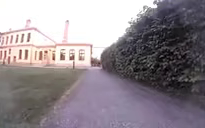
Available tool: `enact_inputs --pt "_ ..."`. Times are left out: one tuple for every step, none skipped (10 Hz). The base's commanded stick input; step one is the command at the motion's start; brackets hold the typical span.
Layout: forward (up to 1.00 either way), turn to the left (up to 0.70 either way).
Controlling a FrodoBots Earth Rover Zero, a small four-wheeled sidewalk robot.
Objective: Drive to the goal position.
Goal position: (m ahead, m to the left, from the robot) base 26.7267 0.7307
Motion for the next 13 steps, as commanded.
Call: enact_inputs --pt "0.50 -0.01" --pt "0.50 -0.01" --pt "0.50 -0.01" --pt "0.50 -0.01" --pt "0.50 -0.01" --pt "0.50 -0.01" --pt "0.50 -0.01" --pt "0.50 -0.01" --pt "0.50 -0.01" --pt "0.50 -0.01" --pt "0.50 -0.01" --pt "0.50 -0.01" --pt "0.50 -0.01"
